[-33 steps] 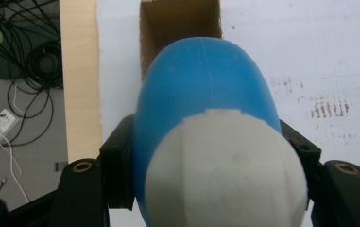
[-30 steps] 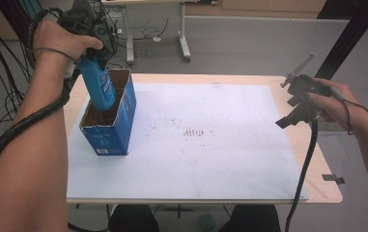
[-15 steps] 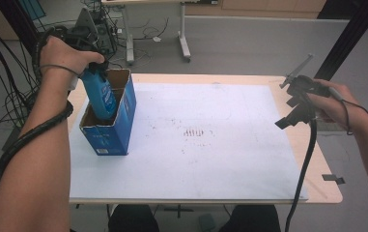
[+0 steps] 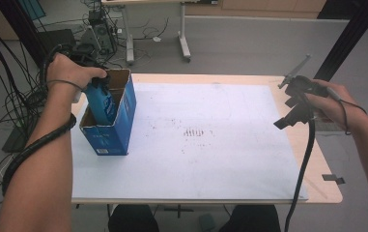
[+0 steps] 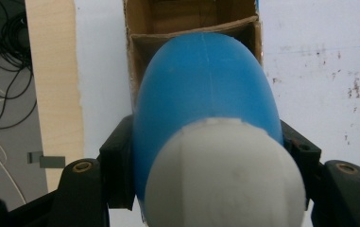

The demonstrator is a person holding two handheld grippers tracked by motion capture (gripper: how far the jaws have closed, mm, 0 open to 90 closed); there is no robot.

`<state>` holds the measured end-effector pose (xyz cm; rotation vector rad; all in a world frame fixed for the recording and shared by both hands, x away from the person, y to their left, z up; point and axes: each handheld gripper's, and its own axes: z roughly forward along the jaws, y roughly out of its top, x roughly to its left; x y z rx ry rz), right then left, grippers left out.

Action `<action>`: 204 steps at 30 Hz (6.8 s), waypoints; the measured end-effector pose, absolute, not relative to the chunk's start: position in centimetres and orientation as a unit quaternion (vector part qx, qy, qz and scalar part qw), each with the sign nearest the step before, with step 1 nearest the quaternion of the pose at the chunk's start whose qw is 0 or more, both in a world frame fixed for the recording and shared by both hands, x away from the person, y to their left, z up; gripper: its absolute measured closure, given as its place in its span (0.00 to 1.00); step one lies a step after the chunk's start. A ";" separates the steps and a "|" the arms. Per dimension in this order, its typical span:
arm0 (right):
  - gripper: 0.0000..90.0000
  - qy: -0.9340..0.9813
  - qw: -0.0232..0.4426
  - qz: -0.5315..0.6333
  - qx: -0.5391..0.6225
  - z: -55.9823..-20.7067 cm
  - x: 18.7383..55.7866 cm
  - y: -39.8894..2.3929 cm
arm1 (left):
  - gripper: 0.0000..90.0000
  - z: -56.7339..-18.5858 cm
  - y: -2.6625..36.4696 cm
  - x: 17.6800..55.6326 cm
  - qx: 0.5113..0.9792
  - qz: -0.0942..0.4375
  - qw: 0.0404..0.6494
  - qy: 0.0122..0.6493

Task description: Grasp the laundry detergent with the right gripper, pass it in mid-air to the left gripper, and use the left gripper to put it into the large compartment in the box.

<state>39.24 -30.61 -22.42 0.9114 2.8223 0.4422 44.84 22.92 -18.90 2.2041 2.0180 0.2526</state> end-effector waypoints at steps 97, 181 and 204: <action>0.06 0.940 0.075 0.136 0.304 -22.8 39.2 -30.5 | 0.42 -27.3 23.1 44.2 0.721 0.089 0.082 0.682; 0.07 0.940 0.070 0.141 0.301 -23.0 39.3 -30.5 | 0.32 -25.4 23.0 43.9 0.720 0.084 0.062 0.686; 0.07 0.942 0.069 0.140 0.298 -23.0 39.5 -29.9 | 0.15 -20.1 21.6 41.9 0.745 0.084 0.098 0.655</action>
